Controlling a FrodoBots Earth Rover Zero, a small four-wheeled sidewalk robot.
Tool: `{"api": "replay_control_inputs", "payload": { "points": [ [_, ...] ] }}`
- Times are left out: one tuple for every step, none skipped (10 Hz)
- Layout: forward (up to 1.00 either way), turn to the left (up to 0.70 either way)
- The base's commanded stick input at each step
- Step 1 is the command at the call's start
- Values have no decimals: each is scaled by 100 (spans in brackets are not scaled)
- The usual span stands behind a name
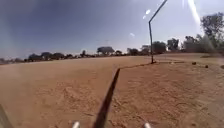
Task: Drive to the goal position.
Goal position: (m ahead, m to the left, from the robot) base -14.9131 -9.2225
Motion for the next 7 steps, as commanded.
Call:
{"api": "replay_control_inputs", "payload": {
  "points": [
    [0, 0],
    [0, 0],
    [1, 0],
    [33, 0],
    [65, 0],
    [70, 0],
    [70, 0]
  ]
}}
